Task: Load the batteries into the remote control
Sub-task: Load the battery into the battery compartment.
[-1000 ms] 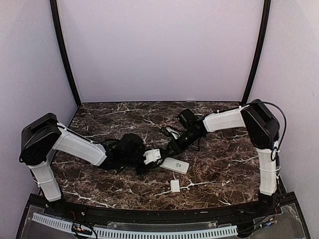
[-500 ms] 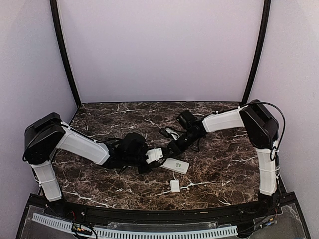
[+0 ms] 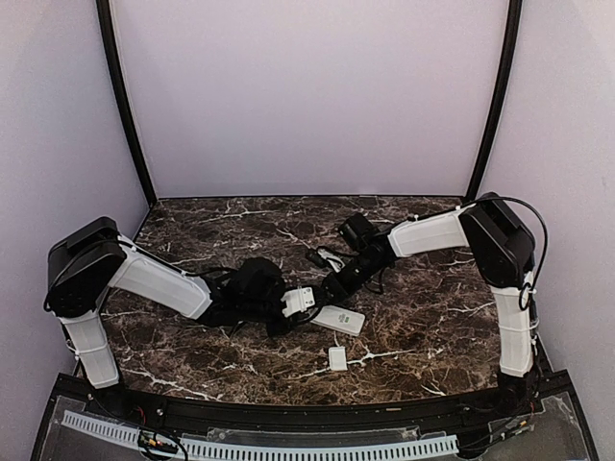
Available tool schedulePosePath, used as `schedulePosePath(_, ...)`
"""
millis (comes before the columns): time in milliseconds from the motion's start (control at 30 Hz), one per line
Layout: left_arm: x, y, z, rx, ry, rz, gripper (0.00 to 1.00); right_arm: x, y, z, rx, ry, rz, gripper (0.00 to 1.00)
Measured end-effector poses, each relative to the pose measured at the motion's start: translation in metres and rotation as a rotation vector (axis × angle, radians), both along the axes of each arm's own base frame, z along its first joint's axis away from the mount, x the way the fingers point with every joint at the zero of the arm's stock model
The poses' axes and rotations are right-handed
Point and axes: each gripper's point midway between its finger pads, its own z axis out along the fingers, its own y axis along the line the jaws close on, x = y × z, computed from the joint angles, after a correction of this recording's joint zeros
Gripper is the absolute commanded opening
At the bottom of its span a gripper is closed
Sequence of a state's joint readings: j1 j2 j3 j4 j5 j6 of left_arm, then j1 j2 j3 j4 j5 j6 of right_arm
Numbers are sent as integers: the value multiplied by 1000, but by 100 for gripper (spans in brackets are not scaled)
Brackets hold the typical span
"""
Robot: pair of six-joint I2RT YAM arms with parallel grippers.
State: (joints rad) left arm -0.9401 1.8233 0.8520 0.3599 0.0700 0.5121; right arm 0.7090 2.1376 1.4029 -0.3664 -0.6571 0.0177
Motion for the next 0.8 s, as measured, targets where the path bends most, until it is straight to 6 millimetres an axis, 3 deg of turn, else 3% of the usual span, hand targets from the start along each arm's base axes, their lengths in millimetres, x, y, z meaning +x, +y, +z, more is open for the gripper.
schedulePosePath(467, 0, 1, -9, 24, 19, 9, 2, 2, 1, -1, -6, -9, -4, 13)
schedulePosePath(800, 1, -5, -8, 13, 23, 8, 4, 3, 1, -2, -10, -9, -9, 14)
